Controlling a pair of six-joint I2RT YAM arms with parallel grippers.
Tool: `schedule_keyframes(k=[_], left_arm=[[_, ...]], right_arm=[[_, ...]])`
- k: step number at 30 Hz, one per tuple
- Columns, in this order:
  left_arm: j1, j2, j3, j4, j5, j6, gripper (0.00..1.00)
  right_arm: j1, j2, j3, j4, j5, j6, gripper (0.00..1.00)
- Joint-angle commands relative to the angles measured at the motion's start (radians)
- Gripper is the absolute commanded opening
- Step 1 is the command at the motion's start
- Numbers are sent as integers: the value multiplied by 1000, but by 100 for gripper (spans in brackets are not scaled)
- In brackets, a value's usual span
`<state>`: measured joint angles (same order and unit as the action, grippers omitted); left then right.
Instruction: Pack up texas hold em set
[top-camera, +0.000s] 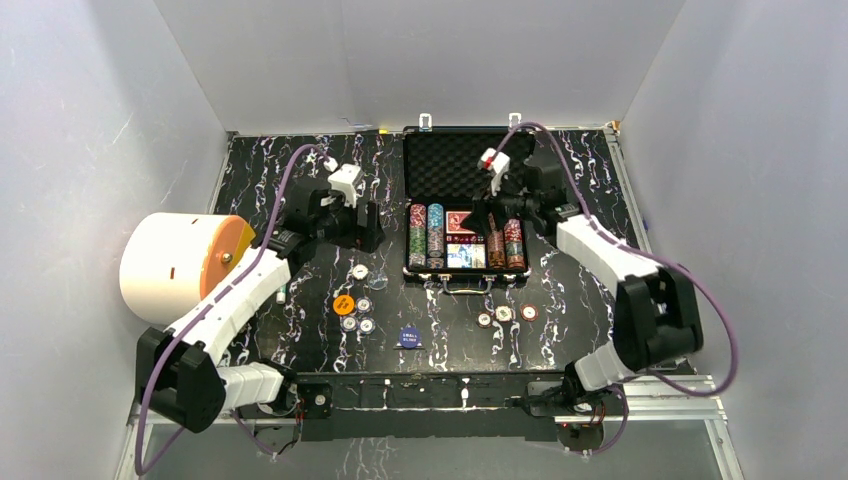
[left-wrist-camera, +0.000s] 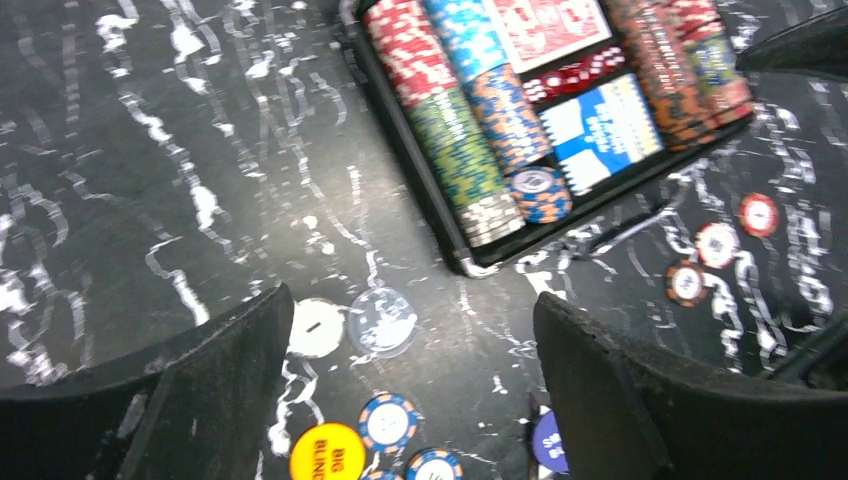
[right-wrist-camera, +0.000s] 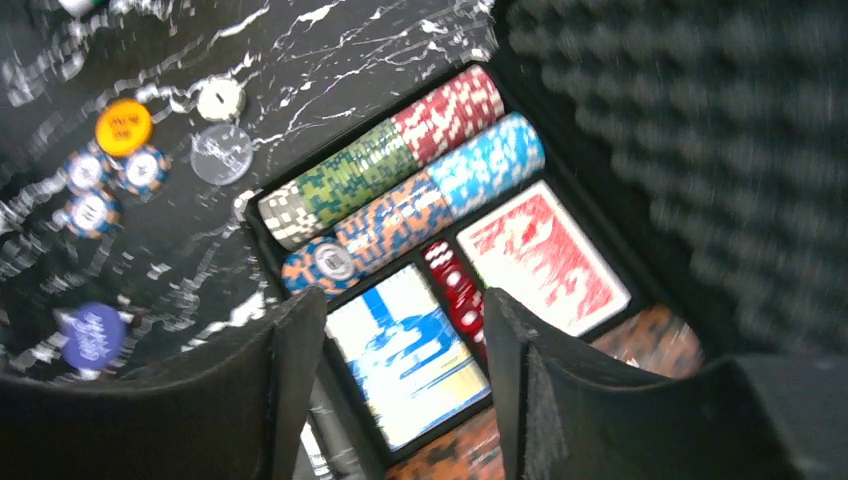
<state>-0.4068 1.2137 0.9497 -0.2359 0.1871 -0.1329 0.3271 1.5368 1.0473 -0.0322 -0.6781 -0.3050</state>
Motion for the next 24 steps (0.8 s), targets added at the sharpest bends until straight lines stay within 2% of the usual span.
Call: schedule_keyframes(k=[1,3,5,7,12,14,17,24], left_arm=[[-10,69,80,46,195,-78,82],[-70,124,119,71,208,-110,77],[-165,191,179,93,162,-101,73],[-240,274,239,107,113,-106,72],[-307,548,414,116,52,-226,57],[-337,647,489,95,8,-261,47],[-349,773,608,32,-62,-297,37],[-351,896,738,0,-75,-288,24]], right_arm=[[-5,-164,-101,112,301,484,63],[-7,-222,-149,56,437,653,61],[-6,-286,-213,28,510,767,56],[-7,-353,-276,-11,582,861,56],[-37,-465,-332,-199,760,1014,58],[-78,-467,-333,-257,757,1020,57],[-125,-464,-348,-275,715,1012,55],[-131,-467,-372,-246,679,994,53]])
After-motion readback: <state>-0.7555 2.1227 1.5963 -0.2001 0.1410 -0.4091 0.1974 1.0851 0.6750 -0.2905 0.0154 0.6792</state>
